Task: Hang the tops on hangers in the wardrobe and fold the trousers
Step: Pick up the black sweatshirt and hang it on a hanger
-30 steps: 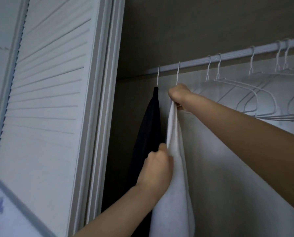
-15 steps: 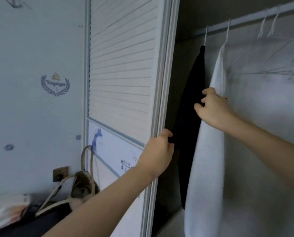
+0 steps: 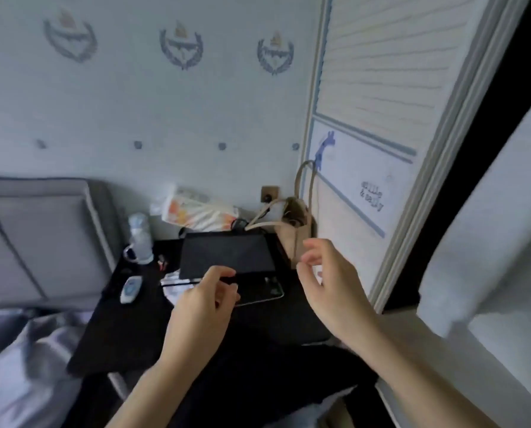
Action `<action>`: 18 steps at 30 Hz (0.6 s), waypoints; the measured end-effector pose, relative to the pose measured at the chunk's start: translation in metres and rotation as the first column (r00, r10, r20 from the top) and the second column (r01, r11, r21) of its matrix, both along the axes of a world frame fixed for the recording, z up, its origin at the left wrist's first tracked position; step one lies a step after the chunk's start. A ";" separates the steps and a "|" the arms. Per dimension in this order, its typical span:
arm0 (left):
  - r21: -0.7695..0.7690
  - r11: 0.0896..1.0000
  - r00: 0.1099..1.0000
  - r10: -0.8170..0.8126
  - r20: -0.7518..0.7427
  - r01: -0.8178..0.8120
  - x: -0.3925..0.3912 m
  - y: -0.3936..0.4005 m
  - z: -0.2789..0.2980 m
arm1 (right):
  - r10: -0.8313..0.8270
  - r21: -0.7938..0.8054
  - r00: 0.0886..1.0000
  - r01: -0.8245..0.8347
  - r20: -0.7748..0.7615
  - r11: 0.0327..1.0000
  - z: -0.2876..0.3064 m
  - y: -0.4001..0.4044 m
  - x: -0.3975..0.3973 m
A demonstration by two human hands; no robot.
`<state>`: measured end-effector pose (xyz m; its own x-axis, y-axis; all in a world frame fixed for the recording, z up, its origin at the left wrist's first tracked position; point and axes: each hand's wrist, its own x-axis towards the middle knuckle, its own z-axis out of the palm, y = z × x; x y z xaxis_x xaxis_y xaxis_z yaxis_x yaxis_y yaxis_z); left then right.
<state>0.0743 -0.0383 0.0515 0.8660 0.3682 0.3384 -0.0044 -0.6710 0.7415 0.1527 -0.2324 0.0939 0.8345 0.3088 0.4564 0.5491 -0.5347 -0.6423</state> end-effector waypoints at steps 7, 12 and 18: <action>-0.131 0.845 0.849 0.491 -0.196 -0.519 -0.185 0.030 -0.087 | 0.419 -0.002 0.849 -0.443 -0.321 0.896 -0.093 0.073 -0.104; -0.146 0.672 0.678 0.662 -0.320 -0.726 -0.309 0.033 -0.127 | 0.576 -0.055 0.700 -0.654 -0.423 0.754 -0.131 0.129 -0.194; -0.198 0.375 0.424 0.797 -0.430 -0.906 -0.435 0.057 -0.172 | 0.665 -0.131 0.527 -0.825 -0.530 0.550 -0.173 0.212 -0.295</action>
